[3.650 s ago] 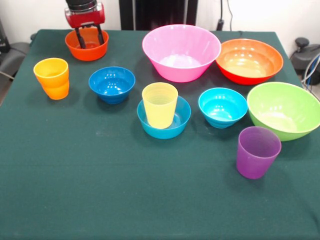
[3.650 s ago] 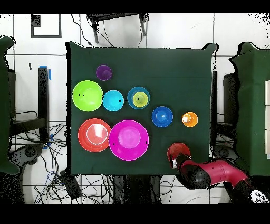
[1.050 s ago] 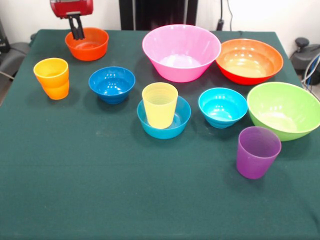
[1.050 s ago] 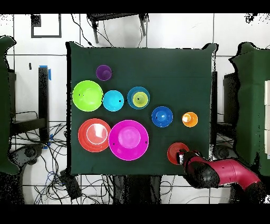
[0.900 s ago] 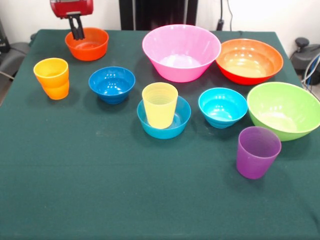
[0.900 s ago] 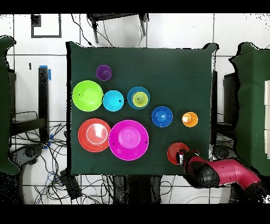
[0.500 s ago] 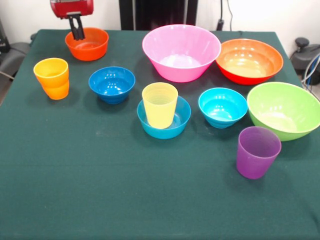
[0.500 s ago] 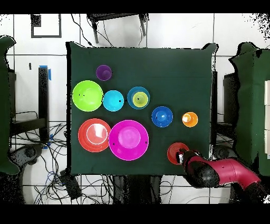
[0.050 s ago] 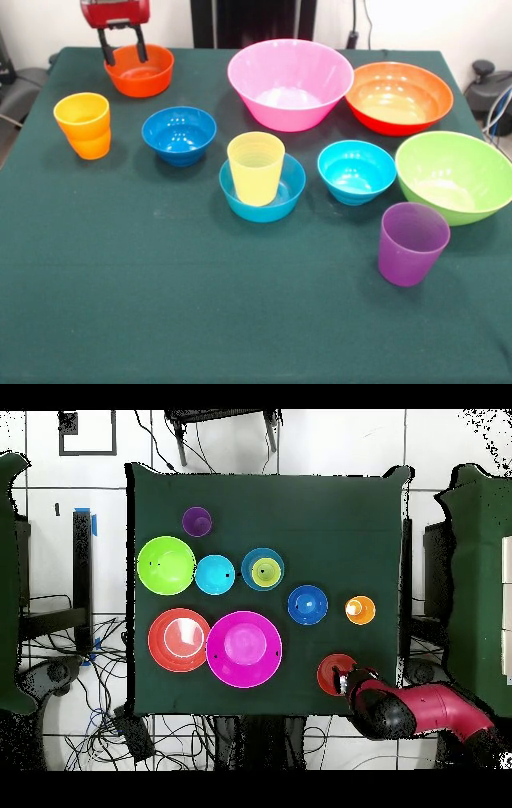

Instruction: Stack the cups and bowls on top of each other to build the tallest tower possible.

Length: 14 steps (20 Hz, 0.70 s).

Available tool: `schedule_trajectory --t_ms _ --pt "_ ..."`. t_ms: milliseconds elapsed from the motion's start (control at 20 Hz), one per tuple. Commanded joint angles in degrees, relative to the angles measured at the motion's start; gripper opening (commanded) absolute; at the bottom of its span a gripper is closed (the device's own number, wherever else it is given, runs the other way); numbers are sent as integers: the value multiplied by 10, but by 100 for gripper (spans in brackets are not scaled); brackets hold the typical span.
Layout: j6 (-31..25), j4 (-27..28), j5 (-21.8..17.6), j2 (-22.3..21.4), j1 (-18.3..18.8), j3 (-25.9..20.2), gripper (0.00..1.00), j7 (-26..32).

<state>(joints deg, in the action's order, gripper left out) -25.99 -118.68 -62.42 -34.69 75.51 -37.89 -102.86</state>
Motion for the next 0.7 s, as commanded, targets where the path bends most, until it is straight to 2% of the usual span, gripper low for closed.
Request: schedule_trajectory --t_ms 50,400,700 --pt "2 -14 5 -5 -24 -19 100 63" --pt "-8 -21 19 -16 -20 -28 100 71" --pt "-12 -5 14 6 -7 -26 100 99"
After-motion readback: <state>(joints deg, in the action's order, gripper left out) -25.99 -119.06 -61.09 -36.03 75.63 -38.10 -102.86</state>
